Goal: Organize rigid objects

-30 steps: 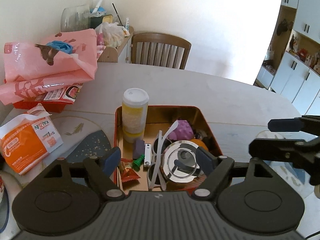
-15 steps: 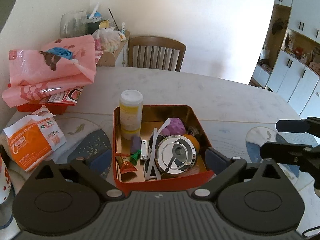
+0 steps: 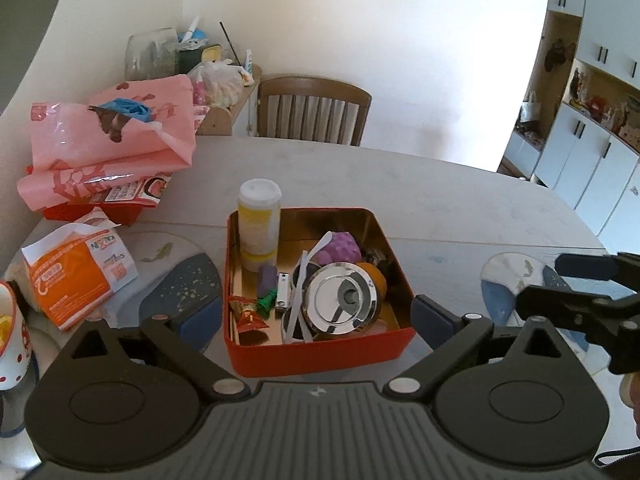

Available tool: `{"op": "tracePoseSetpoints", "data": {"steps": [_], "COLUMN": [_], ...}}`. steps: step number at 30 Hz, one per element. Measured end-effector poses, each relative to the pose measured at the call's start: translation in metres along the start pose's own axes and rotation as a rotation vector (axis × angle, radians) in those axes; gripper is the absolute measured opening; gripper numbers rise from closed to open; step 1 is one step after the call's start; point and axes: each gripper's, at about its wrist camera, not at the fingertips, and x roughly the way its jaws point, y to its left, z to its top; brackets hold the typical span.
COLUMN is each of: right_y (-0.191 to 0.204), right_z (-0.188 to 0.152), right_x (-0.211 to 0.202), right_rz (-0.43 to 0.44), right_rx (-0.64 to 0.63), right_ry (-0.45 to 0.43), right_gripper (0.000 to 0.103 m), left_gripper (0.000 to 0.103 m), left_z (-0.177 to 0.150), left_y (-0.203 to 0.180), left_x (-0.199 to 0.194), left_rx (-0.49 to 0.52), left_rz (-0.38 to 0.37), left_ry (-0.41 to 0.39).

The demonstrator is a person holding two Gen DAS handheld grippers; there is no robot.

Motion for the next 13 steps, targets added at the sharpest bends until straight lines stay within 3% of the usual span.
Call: {"op": "tracePoseSetpoints", "data": {"steps": [13], "right_y": [-0.0067], "right_z": [-0.0063], "right_x": [-0.0025], "right_rz": [-0.034], "right_rx": [0.039], "right_ry": [0.019], "right_gripper": [0.103], "left_gripper": [0.101], "left_z": [-0.0013], "left_y": [-0.0035], "left_x": [-0.0005], "left_rx": [-0.003], "left_rz": [0.001], "left_ry": [-0.002]}}
